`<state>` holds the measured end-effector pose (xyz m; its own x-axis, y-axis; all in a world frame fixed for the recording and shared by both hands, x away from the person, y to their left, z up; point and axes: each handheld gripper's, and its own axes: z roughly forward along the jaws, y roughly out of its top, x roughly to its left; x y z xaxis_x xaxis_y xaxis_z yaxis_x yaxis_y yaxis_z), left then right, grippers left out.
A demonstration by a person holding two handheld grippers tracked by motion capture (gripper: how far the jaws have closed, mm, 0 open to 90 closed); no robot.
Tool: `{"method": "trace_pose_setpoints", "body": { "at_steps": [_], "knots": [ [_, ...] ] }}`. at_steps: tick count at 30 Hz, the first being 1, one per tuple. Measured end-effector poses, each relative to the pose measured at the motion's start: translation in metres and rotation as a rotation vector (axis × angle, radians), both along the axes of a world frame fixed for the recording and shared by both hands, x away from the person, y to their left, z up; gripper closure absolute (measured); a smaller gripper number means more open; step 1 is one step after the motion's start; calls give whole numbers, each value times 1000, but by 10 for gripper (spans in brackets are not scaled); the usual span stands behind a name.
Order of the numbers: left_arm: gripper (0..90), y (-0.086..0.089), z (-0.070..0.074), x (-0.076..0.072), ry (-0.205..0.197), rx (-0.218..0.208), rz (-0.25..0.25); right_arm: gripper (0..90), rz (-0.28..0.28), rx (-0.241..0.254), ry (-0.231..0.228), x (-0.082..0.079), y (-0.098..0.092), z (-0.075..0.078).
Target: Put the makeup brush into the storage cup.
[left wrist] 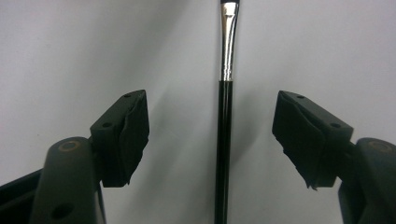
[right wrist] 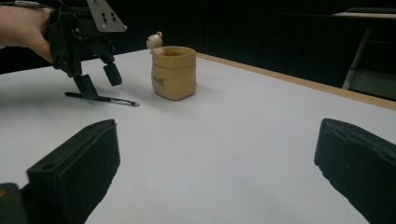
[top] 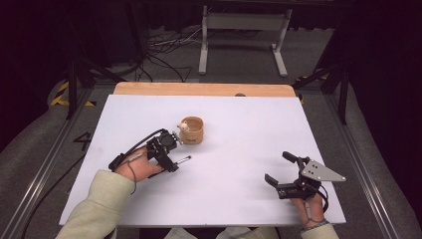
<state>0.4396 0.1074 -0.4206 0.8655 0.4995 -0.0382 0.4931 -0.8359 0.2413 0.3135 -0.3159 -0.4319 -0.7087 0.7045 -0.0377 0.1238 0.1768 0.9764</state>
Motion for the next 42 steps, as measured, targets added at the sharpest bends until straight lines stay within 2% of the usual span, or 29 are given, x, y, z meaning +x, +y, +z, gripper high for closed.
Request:
{"method": "trace_pose_setpoints", "body": {
  "at_steps": [16,19,30,36,38,42],
  "knots": [
    [497,-3,-4,-1,15,54,-21,6,8,-2,0,0,1,0],
    [540,-3,-4,-1,6,67,-24,7,9,-2,-1,0,1,0],
    [816,-6,-2,-6,15,97,-75,9,14,-6,0,0,2,-1],
    [830,-7,-2,-7,12,114,-90,9,13,-5,4,0,1,-1],
    [832,-8,-1,-7,19,110,-93,9,13,-4,4,0,1,-1],
    [833,-9,6,-9,16,71,-95,9,13,-5,5,1,1,-1]
  ]
}}
